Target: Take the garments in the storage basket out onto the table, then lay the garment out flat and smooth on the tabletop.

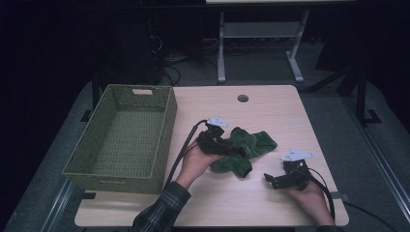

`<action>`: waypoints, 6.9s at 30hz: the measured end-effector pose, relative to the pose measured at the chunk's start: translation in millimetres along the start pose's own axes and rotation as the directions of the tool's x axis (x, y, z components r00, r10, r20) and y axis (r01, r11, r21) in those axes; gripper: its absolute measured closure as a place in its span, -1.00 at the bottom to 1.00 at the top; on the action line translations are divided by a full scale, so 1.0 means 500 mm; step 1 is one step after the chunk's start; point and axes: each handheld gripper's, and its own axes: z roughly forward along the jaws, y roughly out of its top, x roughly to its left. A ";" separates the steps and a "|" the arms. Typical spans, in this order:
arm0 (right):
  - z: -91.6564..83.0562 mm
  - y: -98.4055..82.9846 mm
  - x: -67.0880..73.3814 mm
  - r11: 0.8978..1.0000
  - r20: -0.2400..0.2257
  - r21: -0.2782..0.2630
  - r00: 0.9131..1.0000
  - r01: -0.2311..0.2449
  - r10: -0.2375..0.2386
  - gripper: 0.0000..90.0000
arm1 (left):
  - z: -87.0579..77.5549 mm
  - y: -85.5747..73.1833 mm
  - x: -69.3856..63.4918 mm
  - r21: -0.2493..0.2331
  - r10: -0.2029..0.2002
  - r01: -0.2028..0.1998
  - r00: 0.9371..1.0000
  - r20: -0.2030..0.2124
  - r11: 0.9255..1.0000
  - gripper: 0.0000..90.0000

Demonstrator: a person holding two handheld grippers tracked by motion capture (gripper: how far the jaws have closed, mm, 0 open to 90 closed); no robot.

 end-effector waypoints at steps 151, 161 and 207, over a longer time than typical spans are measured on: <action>-0.089 -0.001 0.060 0.990 -0.217 0.080 0.972 0.114 -0.094 0.80 | -0.064 -0.150 -0.005 0.142 0.030 -0.032 0.999 0.012 0.989 0.71; -0.064 0.049 0.021 0.996 -0.183 0.039 0.981 0.080 -0.071 0.46 | -0.030 -0.041 0.038 0.088 0.110 -0.108 0.994 -0.016 0.990 0.32; 0.005 0.067 0.018 0.999 -0.205 0.051 0.979 0.012 -0.001 0.36 | 0.028 -0.006 0.083 0.047 0.047 -0.048 0.999 0.021 0.998 0.88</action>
